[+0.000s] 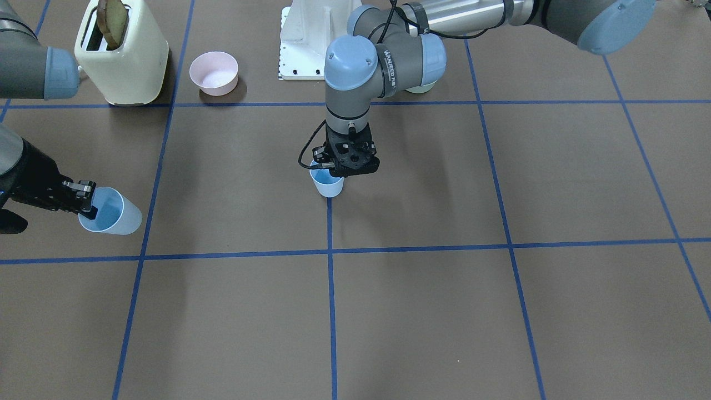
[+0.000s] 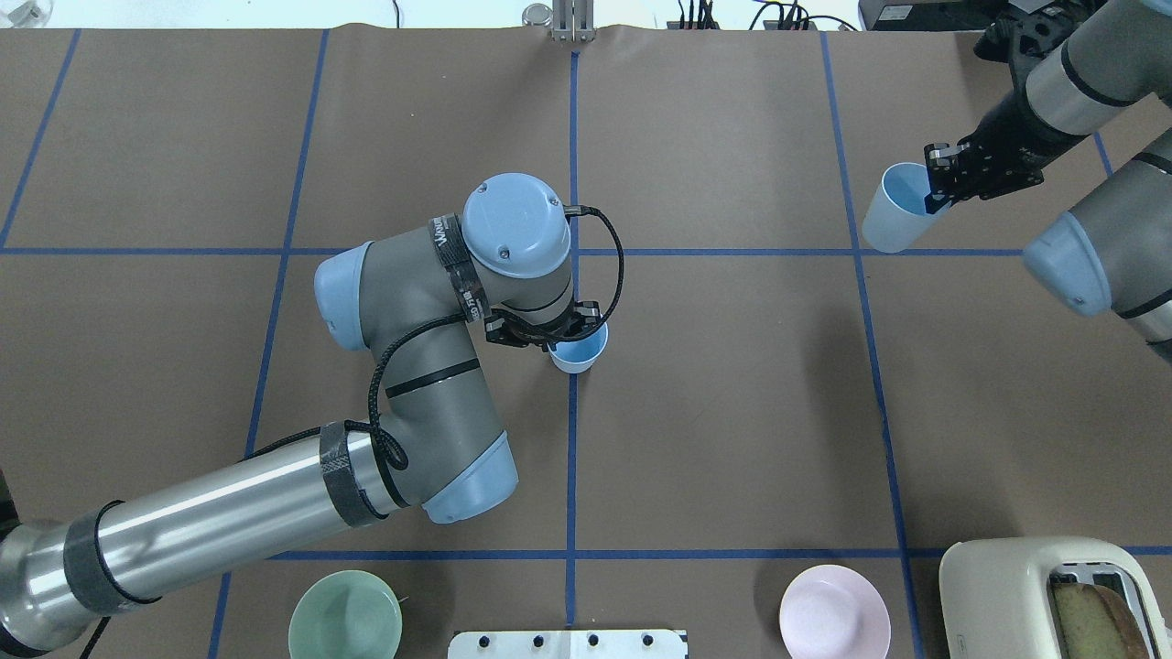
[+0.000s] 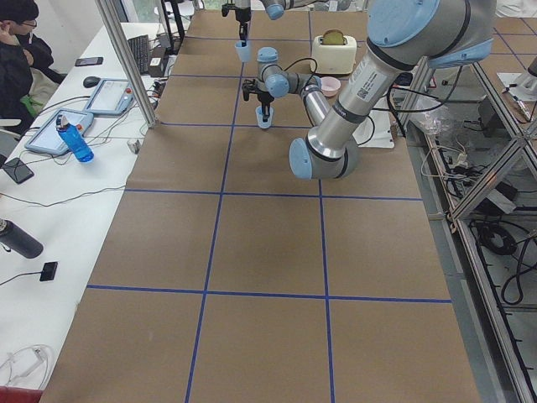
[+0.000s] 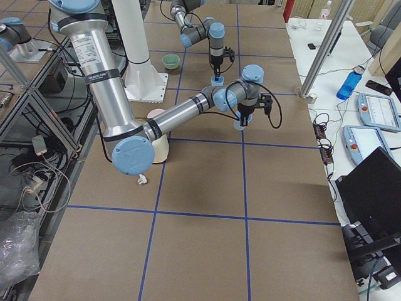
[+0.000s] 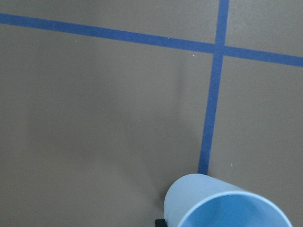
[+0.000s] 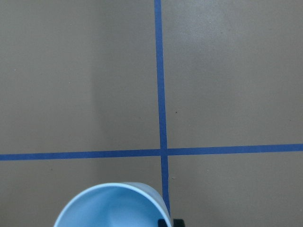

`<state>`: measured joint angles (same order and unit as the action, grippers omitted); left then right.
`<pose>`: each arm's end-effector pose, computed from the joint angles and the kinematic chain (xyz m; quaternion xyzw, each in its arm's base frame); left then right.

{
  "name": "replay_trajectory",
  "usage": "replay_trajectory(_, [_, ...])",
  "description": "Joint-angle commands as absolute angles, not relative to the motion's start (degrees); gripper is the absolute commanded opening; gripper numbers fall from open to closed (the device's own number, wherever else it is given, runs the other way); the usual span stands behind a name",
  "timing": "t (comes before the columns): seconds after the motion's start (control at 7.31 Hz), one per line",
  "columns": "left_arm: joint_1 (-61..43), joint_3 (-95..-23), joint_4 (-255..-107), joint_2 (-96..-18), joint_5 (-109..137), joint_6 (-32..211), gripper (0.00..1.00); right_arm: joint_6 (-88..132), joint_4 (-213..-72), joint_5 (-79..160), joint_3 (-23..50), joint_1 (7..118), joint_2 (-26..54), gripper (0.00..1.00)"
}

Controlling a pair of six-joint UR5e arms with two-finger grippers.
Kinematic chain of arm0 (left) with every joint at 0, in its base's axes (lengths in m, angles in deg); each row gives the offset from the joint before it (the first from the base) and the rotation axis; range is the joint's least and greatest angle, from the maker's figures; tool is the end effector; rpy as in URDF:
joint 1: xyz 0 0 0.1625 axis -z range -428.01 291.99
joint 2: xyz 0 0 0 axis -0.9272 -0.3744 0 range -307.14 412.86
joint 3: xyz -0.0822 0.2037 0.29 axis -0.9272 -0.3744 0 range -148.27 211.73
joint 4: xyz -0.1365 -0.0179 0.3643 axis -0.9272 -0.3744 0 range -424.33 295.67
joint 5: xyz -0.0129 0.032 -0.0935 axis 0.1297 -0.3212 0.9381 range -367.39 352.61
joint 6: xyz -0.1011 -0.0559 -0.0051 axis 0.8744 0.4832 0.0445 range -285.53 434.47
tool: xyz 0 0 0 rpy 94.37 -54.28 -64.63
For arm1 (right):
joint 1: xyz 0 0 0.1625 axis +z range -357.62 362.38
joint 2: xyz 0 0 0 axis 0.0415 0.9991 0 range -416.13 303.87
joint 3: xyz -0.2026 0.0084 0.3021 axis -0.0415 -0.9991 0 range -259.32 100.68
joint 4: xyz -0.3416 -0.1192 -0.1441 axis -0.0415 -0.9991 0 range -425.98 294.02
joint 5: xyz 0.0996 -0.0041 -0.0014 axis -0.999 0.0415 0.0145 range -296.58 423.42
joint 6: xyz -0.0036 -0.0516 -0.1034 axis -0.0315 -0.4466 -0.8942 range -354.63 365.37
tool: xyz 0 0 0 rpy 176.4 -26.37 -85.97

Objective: Stack blue cups with both arms
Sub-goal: 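Set the left gripper's cup at center while the right gripper lifts its cup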

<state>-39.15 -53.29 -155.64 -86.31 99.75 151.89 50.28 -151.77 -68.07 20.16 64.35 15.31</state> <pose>0.5532 -0.4181 0.1517 0.0068 0.4063 -0.0720 0.9109 -0.2175 -0.5292 0.3554 0.0066 -0.4280 0.0346 0.9031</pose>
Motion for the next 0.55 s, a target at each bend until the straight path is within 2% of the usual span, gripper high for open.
replay_trajectory(0.0, [-39.3, -52.6, -156.7, -86.4, 99.8, 151.8, 0.0, 50.3, -151.8, -68.1, 20.1, 64.3, 15.1, 0.0])
replay_trajectory(0.14, [-39.3, -52.6, -157.2, -86.3, 99.8, 151.7, 0.07, 50.3, -151.8, -68.1, 20.1, 64.3, 15.1, 0.0])
replay_trajectory(0.41, [-39.3, -52.7, -157.8, -86.2, 99.8, 151.7, 0.46, 50.3, -151.8, -68.1, 20.1, 64.3, 15.1, 0.0])
